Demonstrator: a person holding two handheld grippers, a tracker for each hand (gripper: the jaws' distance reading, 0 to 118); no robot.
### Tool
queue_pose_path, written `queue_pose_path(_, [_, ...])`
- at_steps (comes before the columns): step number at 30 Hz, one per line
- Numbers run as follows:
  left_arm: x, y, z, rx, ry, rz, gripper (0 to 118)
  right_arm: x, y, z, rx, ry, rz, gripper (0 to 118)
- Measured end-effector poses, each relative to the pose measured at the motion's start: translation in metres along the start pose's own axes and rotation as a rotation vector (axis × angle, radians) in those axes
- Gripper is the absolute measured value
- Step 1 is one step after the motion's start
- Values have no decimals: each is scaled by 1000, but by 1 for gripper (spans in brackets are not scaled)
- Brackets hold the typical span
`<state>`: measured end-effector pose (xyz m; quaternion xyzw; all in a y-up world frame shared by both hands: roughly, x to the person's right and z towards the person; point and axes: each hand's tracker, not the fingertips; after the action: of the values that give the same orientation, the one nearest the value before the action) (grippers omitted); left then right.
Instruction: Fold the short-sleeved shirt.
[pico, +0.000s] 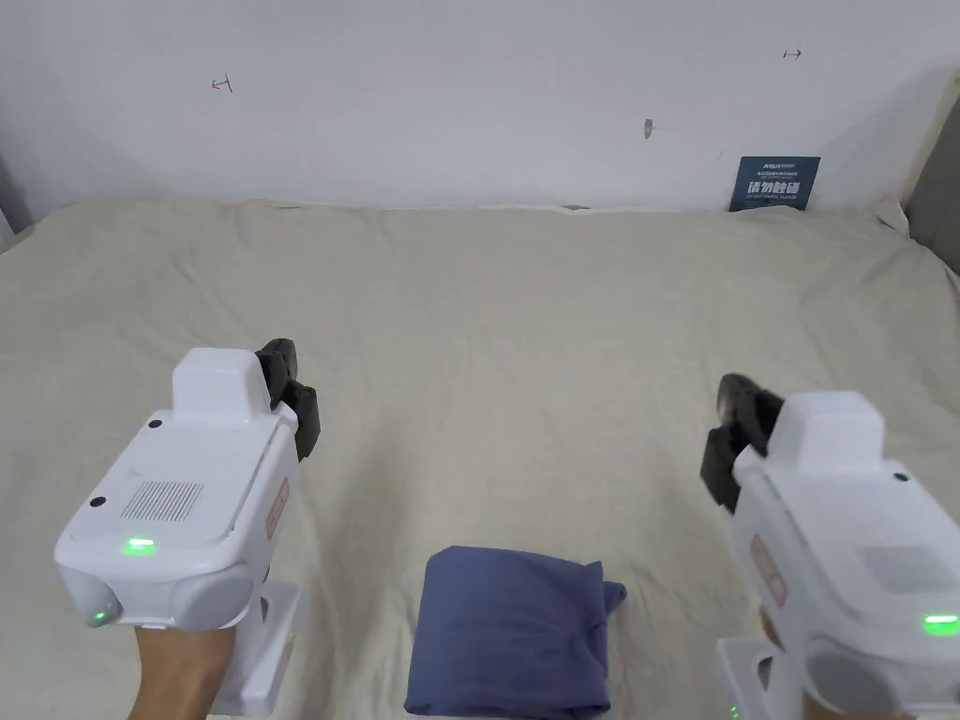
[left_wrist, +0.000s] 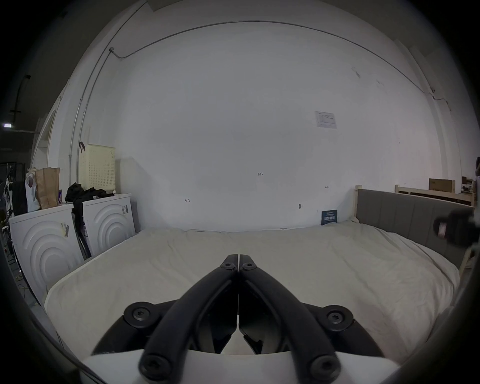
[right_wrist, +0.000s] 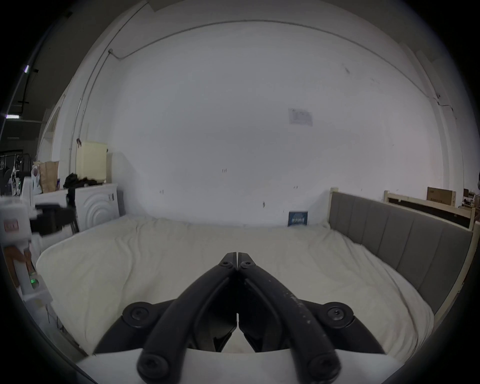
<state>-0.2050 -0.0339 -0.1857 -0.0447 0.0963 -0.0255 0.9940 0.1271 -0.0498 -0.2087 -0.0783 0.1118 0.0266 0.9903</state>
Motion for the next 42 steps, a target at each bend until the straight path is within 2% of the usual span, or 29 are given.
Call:
queue_pose_path(5, [-4, -2, -1, -15, -10, 5, 0, -34, -67, -25, -201, 73, 22, 2])
queue_pose_path(11, [-11, -11, -2, -41, -23, 5, 0, -67, -137, -43, -352, 139, 61, 2])
queue_pose_path(15, [-15, -22, -6, -87, -41, 34, 0, -75, -175, -63, -445, 167, 41, 2])
queue_pose_path(18, [-17, -36, -11, -149, -68, 56, 0, -83, -202, -77, -520, 192, 73, 2])
queue_pose_path(19, [-18, -41, -13, -182, -83, 82, 0, -84, -211, -82, -568, 191, 53, 2])
queue_pose_path(24, [-20, -74, -25, -390, -188, 256, 3, -87, -219, -79, -522, 148, 41, 1])
queue_pose_path(25, [-19, -83, -30, -450, -214, 289, 8, -87, -220, -80, -518, 150, 53, 1])
queue_pose_path(26, [-18, -93, -34, -503, -236, 325, 19, -88, -221, -78, -512, 154, 65, 1])
queue_pose_path(29, [-10, -123, -52, -686, -304, 403, 88, -86, -221, -77, -508, 159, 61, 1])
queue_pose_path(30, [-6, -132, -59, -753, -326, 419, 115, -86, -221, -77, -510, 163, 58, 1])
queue_pose_path(31, [-3, -144, -66, -810, -342, 445, 118, -84, -221, -78, -511, 167, 53, 1])
queue_pose_path(34, [5, -171, -81, -914, -372, 500, 115, -82, -220, -78, -516, 178, 36, 1])
queue_pose_path(38, [20, -194, -93, -1024, -377, 409, 115, -81, -219, -79, -521, 188, 42, 1])
queue_pose_path(39, [23, -198, -93, -1028, -394, 399, 110, -81, -219, -79, -523, 190, 40, 1])
queue_pose_path(41, [31, -199, -91, -1032, -408, 371, 85, -79, -219, -79, -527, 196, 36, 1])
queue_pose_path(42, [34, -198, -89, -1015, -409, 354, 78, -79, -219, -80, -527, 196, 35, 1])
